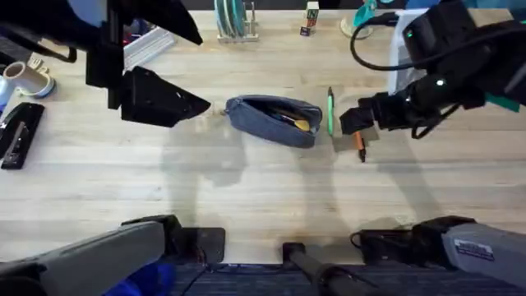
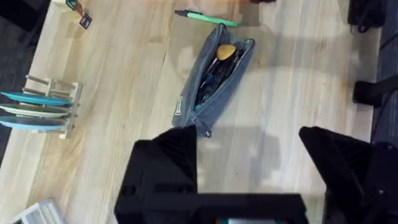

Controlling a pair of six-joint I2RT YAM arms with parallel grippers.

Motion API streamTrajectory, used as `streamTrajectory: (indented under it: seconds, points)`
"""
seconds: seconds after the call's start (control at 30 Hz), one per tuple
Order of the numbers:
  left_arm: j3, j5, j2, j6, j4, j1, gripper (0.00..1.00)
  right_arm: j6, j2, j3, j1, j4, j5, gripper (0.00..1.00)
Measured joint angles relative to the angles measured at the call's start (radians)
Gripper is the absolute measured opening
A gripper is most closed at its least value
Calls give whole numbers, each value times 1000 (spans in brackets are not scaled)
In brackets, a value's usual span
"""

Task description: Unzip the bag, pick up the pens from the table one at a time and place them inside, then zip the bag closed.

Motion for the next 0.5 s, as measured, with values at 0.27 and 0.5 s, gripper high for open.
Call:
streamTrajectory:
  seconds: [0.27, 0.5]
  points:
    - [0, 0, 0, 0, 0, 0, 994, 0, 103, 0, 0, 78, -3, 997]
    - [0, 0, 0, 0, 0, 0, 993, -6, 190, 0, 0, 85, -3, 988]
